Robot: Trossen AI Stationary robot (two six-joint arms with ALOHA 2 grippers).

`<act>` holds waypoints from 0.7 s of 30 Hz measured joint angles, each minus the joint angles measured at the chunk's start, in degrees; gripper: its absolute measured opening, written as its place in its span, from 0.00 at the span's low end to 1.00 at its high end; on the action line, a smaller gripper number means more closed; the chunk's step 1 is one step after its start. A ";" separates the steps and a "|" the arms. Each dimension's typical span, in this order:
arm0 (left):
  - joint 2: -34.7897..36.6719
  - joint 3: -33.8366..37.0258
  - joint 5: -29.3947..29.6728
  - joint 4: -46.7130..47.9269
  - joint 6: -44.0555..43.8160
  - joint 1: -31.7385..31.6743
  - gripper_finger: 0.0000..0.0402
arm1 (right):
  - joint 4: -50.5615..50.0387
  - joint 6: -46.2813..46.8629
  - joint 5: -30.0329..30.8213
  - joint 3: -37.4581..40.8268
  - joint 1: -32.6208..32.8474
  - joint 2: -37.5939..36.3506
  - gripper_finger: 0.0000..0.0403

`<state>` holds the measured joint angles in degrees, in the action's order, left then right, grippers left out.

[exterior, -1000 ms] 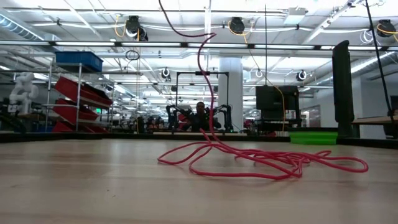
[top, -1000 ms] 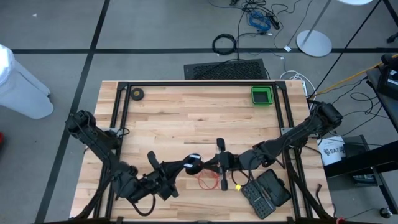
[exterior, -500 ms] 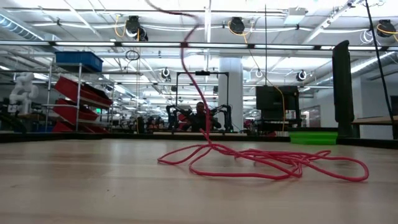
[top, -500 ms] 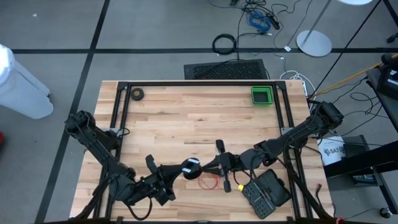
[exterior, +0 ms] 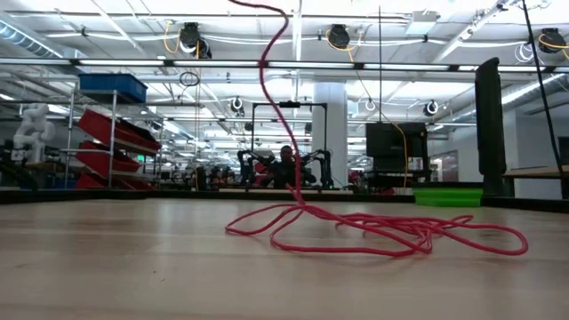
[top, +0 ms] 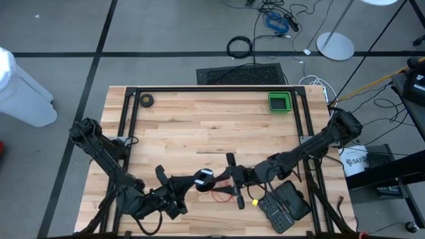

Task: Coil cords
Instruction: Coil the red wire into the spool

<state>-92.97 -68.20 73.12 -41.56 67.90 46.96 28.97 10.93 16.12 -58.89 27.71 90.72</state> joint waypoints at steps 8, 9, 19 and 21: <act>0.00 0.00 0.00 0.00 0.01 -0.01 0.00 | 2.80 -0.65 -2.48 0.02 -0.50 1.13 0.30; 0.00 0.00 0.00 0.00 0.00 0.00 0.00 | 2.90 -0.65 -3.10 0.00 -0.60 1.13 0.30; 0.00 0.00 -0.03 0.00 -0.02 -0.07 0.00 | 3.97 -1.19 -4.24 0.00 -0.78 1.13 0.19; 0.00 0.00 -0.04 0.00 -0.02 -0.07 0.00 | 4.11 -1.35 -4.24 0.01 -0.91 1.13 0.12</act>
<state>-92.97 -68.20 73.08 -41.56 67.88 46.89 33.08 9.58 11.88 -58.88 26.80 91.85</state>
